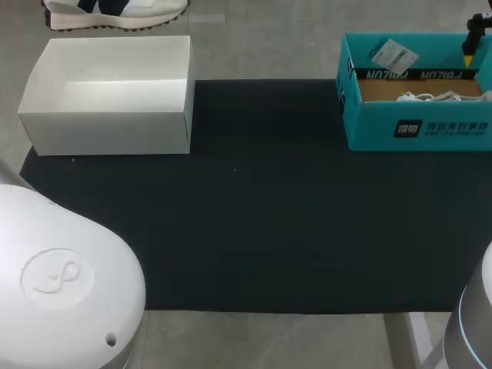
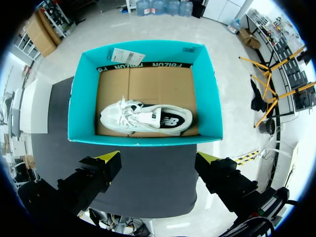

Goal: Take the shoe out of the shoebox, open the shoe tongue, remove and reinsert the insole, then place the shoe into the shoebox

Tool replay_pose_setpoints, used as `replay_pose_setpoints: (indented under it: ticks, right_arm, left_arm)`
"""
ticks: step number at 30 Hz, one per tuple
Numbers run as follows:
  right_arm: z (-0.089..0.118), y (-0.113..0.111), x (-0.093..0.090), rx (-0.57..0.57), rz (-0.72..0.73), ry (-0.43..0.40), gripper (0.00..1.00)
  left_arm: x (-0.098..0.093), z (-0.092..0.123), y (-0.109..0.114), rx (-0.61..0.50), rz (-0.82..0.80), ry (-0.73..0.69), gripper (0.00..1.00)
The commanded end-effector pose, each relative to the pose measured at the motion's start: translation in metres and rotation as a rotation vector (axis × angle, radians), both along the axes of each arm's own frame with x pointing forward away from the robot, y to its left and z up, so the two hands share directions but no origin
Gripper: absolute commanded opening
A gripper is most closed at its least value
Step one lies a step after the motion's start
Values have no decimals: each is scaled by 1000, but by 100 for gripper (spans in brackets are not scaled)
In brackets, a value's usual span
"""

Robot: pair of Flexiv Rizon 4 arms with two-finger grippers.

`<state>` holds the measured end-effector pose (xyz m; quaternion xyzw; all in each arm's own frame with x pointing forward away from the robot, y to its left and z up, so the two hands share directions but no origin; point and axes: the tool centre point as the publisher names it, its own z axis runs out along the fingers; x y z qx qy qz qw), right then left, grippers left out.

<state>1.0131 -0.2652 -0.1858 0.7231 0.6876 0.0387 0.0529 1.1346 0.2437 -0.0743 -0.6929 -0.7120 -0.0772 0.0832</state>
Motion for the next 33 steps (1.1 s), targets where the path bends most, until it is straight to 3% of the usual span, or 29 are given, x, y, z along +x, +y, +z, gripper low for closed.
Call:
replay_pose_setpoints:
  ticks: [1, 15, 23, 33]
  right_arm:
    - [0, 0, 0, 1, 0, -2, 100]
    - [0, 0, 0, 1, 0, -2, 100]
    - [0, 0, 0, 1, 0, -2, 100]
    - [0, 0, 0, 1, 0, -2, 100]
  left_arm:
    - [-63, 8, -17, 47, -52, -243, 0]
    - [-127, 10, -63, 5, -55, -283, 0]
    - [-155, 2, -104, 28, -74, -263, 0]
    - [-212, 19, -155, 17, -98, -286, 0]
